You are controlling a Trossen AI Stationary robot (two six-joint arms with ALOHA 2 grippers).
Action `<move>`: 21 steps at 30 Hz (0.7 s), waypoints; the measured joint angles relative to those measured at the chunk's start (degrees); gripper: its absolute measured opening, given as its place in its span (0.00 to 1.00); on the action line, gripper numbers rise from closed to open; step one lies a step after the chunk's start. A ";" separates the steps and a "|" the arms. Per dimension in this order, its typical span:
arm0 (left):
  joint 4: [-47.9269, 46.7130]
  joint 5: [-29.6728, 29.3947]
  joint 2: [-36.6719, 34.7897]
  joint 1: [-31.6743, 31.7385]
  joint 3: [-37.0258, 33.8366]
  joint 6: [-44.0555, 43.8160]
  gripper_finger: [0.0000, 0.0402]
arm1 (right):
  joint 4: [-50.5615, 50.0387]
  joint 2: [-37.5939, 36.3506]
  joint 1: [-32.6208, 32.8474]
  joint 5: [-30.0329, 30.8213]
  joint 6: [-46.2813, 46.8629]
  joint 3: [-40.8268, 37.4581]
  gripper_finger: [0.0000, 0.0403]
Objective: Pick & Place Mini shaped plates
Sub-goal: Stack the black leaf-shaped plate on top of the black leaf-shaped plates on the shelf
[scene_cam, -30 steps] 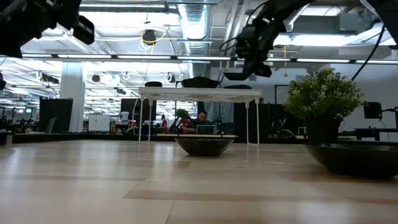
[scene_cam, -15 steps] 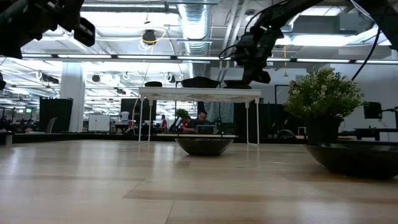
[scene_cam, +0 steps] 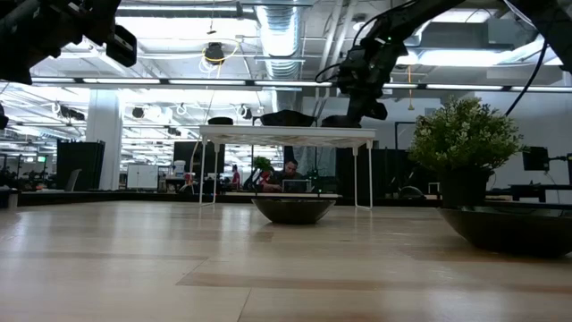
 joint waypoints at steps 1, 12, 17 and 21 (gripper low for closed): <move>0.00 0.00 0.00 0.00 0.00 -0.02 0.24 | 0.00 0.00 0.00 0.05 0.00 0.00 0.07; 0.24 0.00 0.00 0.00 0.00 -0.24 0.24 | -0.04 0.00 0.00 0.05 -0.48 0.00 0.15; 0.24 0.00 0.00 0.00 0.00 -0.25 0.24 | -0.17 -0.32 -0.31 0.21 -1.31 0.00 0.15; 0.24 0.00 0.00 0.00 0.00 -0.24 0.24 | -0.35 -0.74 -0.50 0.61 -1.31 -0.02 0.15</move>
